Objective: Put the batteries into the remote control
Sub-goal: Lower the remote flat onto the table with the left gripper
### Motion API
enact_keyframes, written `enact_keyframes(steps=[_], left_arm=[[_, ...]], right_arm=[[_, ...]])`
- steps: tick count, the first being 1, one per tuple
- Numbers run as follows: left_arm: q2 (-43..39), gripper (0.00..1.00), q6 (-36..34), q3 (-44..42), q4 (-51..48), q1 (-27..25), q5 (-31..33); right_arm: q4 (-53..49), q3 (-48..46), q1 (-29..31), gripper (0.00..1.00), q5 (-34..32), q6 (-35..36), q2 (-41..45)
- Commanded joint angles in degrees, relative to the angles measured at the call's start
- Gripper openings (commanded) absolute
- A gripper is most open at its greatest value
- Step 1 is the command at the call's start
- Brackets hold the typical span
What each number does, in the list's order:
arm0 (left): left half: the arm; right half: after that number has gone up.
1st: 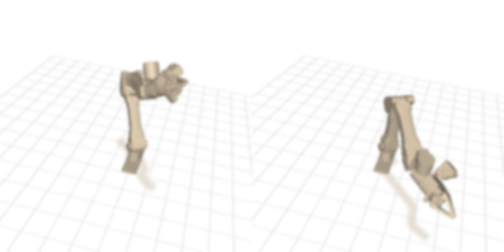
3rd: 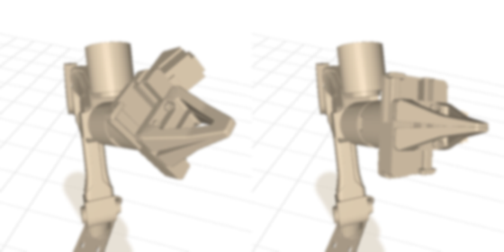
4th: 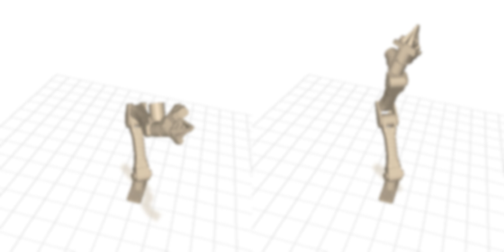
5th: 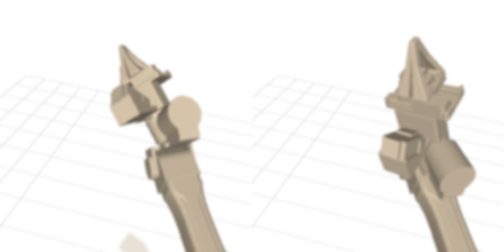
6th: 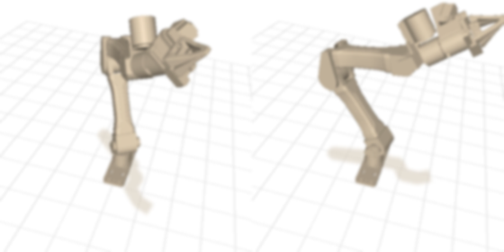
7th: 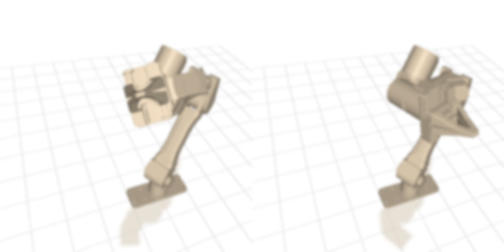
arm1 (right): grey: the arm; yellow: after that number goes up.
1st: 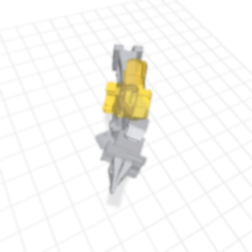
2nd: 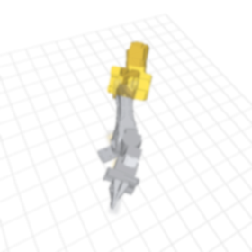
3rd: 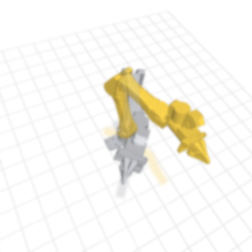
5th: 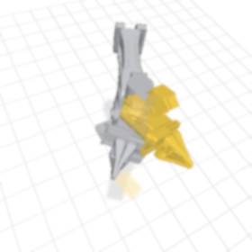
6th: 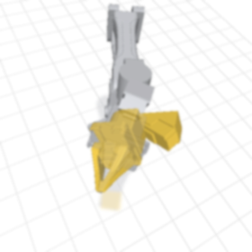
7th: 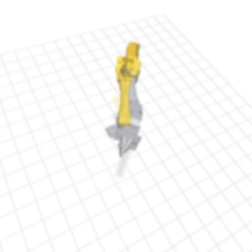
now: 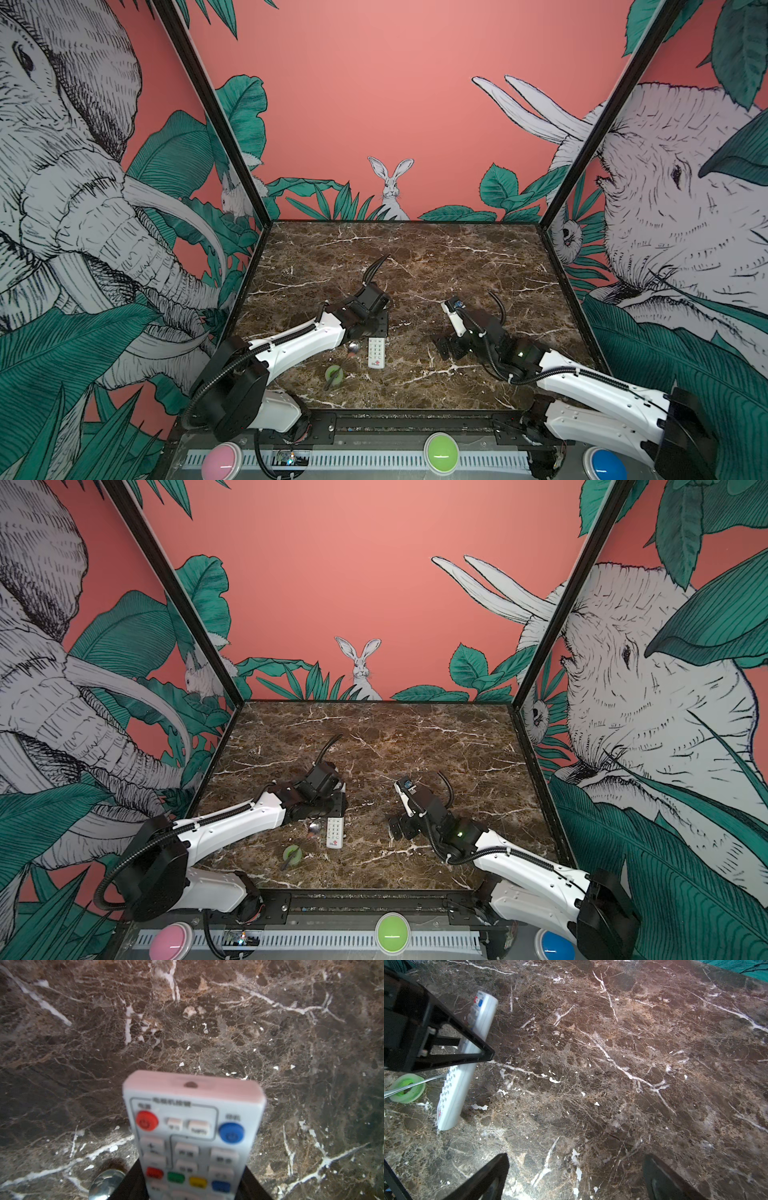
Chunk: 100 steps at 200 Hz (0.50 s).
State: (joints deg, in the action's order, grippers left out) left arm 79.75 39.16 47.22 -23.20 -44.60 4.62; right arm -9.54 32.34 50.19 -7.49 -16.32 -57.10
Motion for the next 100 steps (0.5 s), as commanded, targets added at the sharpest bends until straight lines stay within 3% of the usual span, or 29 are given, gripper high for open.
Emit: enact_keyframes(steps=[1,100], left_arm=[[0.4,0.22,2.8,1.5,1.4,-0.6,1.2],[5.8,0.3,5.7,3.2,-0.1,-1.2,3.0]], right_arm=[[2.8,-0.9,-0.5,0.99,0.8,-0.6,1.0],[4.0,-4.0,-1.1,0.99,0.9,-0.4,3.4]])
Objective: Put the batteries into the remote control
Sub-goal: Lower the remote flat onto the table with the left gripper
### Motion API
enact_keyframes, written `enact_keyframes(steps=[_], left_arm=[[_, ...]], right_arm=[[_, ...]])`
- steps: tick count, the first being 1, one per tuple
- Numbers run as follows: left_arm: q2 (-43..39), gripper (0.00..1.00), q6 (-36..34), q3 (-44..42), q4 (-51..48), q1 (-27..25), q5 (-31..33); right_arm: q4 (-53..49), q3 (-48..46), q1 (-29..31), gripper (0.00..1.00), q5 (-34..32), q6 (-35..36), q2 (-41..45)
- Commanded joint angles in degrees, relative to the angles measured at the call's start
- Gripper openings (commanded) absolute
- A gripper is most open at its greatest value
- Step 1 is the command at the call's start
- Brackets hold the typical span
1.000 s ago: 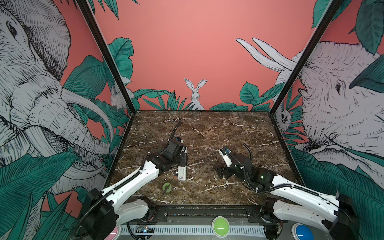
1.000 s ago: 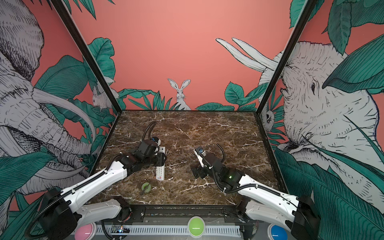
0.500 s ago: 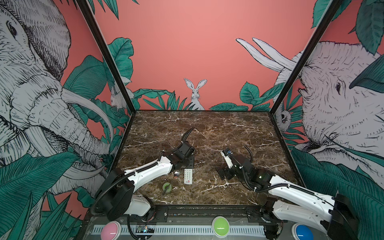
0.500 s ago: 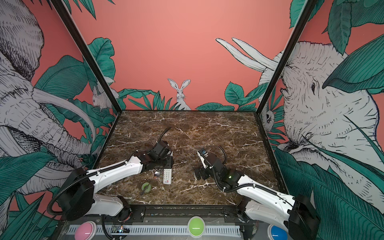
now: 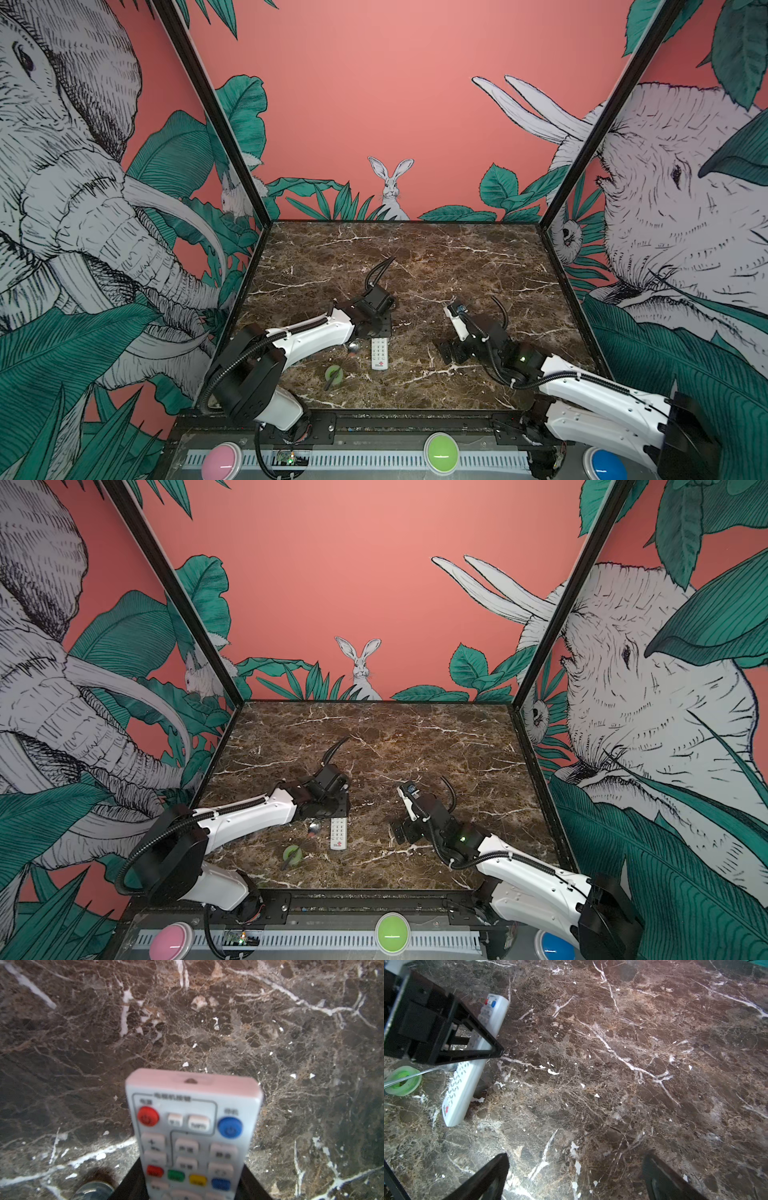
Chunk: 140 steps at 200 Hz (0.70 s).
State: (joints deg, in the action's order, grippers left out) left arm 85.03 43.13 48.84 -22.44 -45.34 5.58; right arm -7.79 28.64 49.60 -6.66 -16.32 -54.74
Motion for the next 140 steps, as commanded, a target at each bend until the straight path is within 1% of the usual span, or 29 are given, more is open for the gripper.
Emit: enact_keyframes(steps=[1,81,140], left_arm=[[0.6,0.3,1.7,1.6,-0.9,-0.4,2.1],[4.6,0.35,3.5,3.2,-1.9,-0.5,2.7],[7.1,0.38,4.6,3.9,-2.2,-0.5,3.0]], right_arm=[[2.3,-0.3,-0.5,0.99,0.1,-0.5,1.0],[3.5,-0.9,-0.7,0.99,0.9,-0.3,1.8],[7.4,-1.2,-0.9,0.99,3.0,-0.7,0.5]])
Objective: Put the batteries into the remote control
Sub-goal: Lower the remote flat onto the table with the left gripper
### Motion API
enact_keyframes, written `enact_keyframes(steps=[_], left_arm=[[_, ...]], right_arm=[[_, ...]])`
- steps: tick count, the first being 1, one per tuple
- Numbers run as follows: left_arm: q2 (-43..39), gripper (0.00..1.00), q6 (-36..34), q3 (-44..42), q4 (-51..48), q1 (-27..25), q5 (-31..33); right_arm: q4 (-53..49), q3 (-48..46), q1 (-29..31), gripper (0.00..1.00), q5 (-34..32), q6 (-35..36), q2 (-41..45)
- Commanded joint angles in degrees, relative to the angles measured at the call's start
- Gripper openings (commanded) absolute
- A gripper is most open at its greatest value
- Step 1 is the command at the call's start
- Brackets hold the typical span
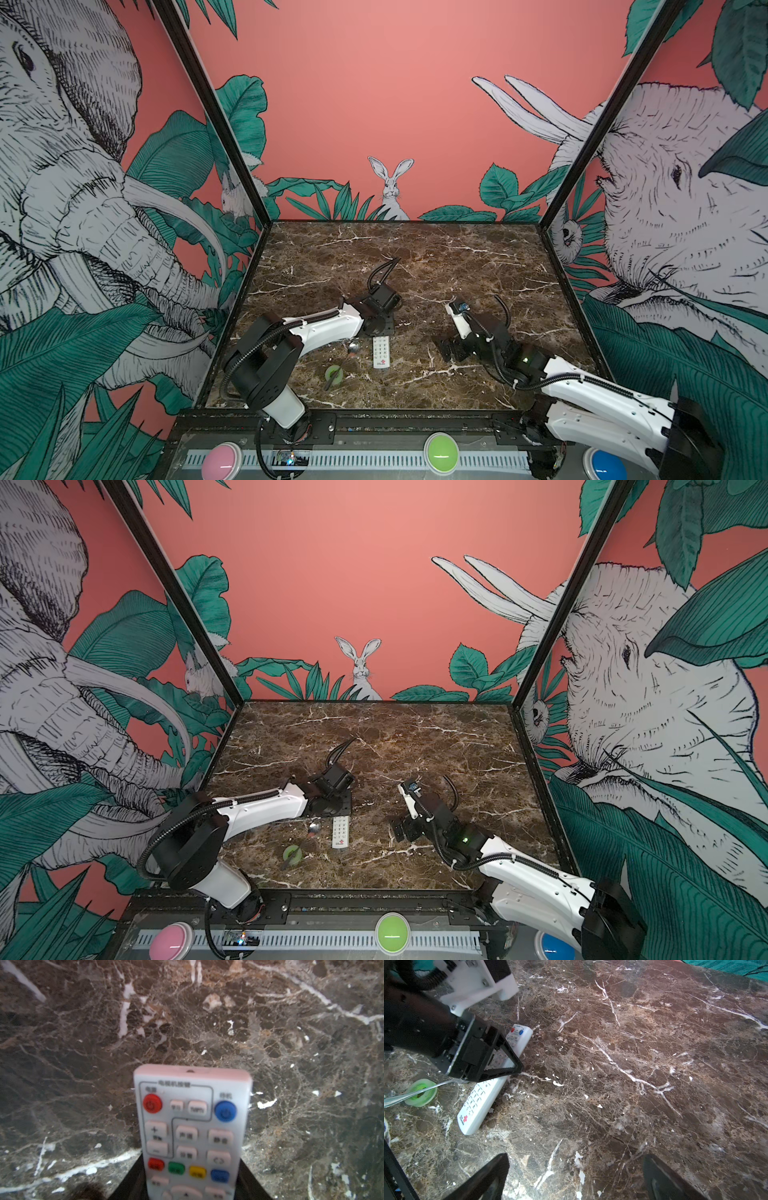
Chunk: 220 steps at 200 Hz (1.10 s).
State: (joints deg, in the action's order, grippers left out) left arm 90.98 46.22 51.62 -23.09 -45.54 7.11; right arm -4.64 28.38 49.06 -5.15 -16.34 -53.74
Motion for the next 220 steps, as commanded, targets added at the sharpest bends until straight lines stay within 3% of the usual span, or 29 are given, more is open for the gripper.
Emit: enact_keyframes(steps=[1,189,220], left_arm=[[1.1,0.38,1.5,1.1,-1.6,-0.4,1.6],[6.0,0.44,3.5,2.5,-1.9,-0.5,1.9],[6.1,0.5,3.5,2.4,-1.3,-0.6,1.7]], right_arm=[[4.3,-1.0,-0.4,0.99,1.5,-0.6,-0.6],[5.2,-2.9,-2.4,0.99,3.5,0.1,2.1],[4.4,-3.2,-2.5,0.99,3.3,0.4,3.4]])
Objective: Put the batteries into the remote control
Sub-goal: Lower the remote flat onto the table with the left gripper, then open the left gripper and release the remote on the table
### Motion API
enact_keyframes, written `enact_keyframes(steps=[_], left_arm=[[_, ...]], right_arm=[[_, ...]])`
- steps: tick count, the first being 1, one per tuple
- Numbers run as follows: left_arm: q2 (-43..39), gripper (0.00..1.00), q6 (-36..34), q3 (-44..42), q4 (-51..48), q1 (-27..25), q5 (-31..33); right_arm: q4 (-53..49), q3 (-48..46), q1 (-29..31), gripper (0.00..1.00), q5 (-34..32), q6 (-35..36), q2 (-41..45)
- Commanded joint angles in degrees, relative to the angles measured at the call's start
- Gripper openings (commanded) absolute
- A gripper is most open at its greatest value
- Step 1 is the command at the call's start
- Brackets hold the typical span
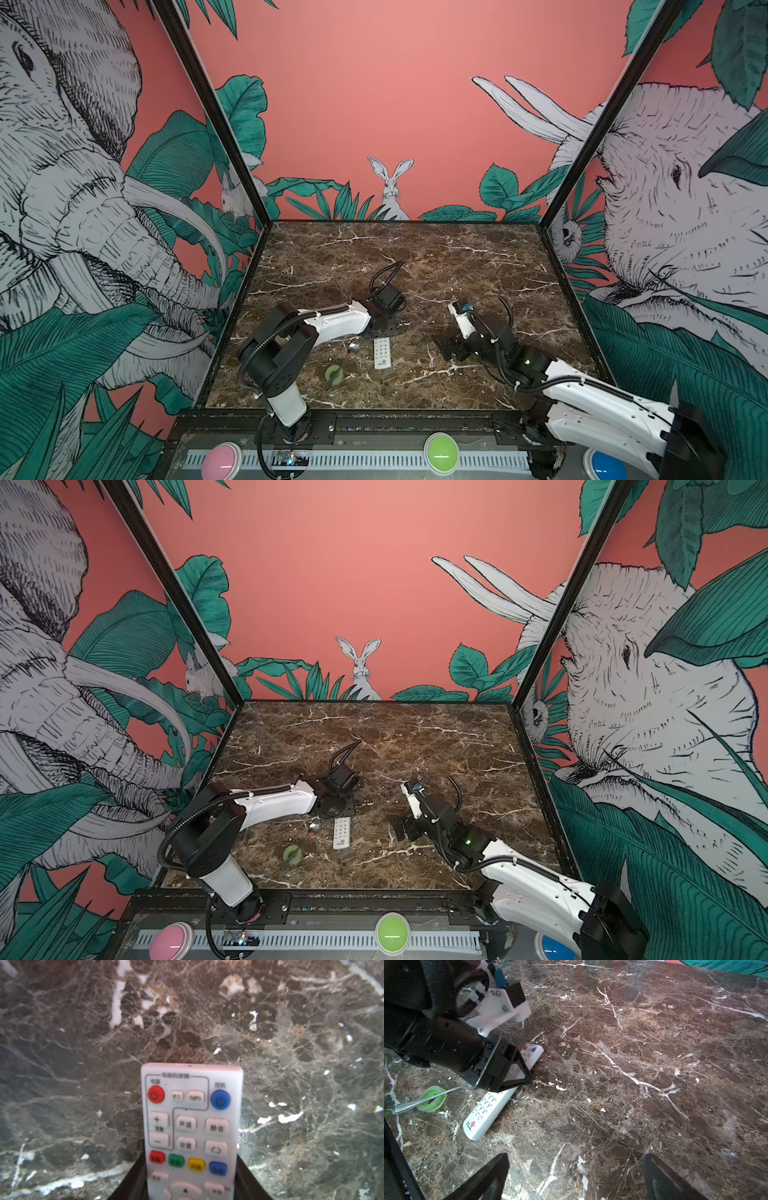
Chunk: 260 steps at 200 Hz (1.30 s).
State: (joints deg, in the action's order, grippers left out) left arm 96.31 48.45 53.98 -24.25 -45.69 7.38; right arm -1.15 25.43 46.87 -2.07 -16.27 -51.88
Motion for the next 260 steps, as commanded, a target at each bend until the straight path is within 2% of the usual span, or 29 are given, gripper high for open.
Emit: enact_keyframes(steps=[1,95,144,156,204,260], left_arm=[[0.8,0.5,1.3,0.1,-0.1,-0.4,1.5],[-0.4,0.53,0.4,-1.2,0.9,-0.6,1.9],[-1.0,0.6,0.0,-1.5,1.4,-0.5,1.7],[-1.2,0.65,-0.1,-1.6,1.7,-0.6,1.5],[-3.3,0.74,-1.4,-1.4,0.9,-0.6,1.0],[-8.3,0.98,-4.1,-2.6,1.0,-0.5,0.5]], right_arm=[[0.9,-0.2,-0.4,0.99,0.2,0.3,1.6],[-0.9,0.4,-0.5,1.0,0.3,1.1,3.4],[-1.7,1.5,-0.5,1.0,0.1,1.6,3.0],[-1.8,1.6,-0.5,0.99,0.2,1.7,3.0],[-2.3,2.1,-0.5,0.99,-0.2,2.0,2.5],[-5.0,3.8,-0.9,0.99,-2.1,1.4,1.2]])
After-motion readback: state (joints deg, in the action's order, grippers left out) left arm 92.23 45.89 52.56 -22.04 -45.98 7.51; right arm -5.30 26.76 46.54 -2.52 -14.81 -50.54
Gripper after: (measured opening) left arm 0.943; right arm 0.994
